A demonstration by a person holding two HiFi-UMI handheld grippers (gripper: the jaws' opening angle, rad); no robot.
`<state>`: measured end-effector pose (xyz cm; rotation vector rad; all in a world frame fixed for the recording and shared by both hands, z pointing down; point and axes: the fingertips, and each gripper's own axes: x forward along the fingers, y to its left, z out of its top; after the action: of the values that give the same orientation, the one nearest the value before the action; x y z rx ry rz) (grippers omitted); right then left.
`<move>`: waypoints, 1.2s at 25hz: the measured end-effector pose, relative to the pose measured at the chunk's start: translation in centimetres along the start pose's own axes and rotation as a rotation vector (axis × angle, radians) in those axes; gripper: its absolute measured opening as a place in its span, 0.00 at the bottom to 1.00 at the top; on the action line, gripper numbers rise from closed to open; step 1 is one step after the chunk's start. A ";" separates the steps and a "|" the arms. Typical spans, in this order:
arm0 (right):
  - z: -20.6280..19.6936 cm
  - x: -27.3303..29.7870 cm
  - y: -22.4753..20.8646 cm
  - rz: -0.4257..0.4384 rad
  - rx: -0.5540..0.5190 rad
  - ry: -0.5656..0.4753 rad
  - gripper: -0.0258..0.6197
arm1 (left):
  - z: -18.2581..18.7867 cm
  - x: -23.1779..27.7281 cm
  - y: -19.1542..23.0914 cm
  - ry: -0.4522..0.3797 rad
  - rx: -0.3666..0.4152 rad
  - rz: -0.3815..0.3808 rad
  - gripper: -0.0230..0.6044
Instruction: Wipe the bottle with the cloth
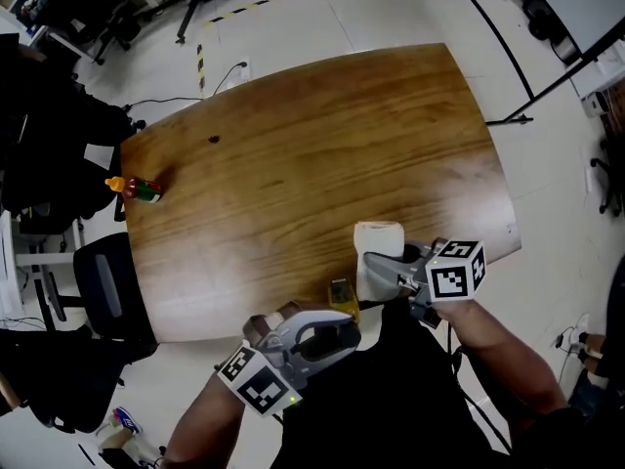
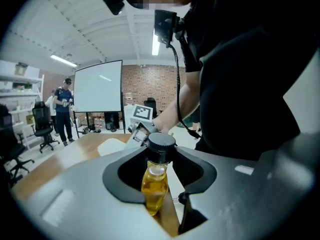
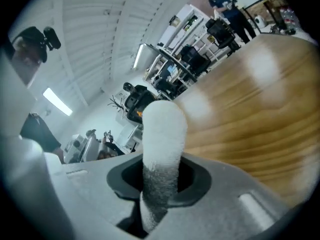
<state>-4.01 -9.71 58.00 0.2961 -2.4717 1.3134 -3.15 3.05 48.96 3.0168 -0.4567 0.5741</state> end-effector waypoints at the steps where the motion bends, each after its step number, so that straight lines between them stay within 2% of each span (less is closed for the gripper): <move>1: 0.9 -0.3 0.3 -0.003 0.006 -0.027 0.15 | -0.1 0.2 -0.4 0.008 0.033 -0.005 0.32; 6: 5.1 -1.8 3.8 0.047 0.070 -0.172 0.15 | -0.6 0.4 -2.4 0.011 0.144 -0.003 0.32; 8: 5.2 -1.5 5.9 0.090 0.073 -0.166 0.15 | -0.6 0.6 -3.1 0.004 0.161 0.001 0.32; 13: 0.2 1.8 8.8 0.164 0.011 0.058 0.15 | -0.3 1.2 -3.6 0.017 0.167 0.032 0.31; 19: -3.2 5.5 8.1 0.159 -0.241 0.229 0.15 | -0.8 1.0 -3.4 0.039 0.140 0.150 0.32; 24: -4.2 6.3 5.4 0.128 -0.325 0.284 0.15 | -0.4 1.4 -3.4 0.058 0.131 0.188 0.32; 30: -5.2 8.4 2.3 0.027 -0.418 0.345 0.15 | -0.4 0.9 -3.1 0.044 0.110 0.202 0.32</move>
<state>-11.53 -4.41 62.13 -0.0622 -2.3748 0.7479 -1.62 5.78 49.75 3.0740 -0.7577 0.6976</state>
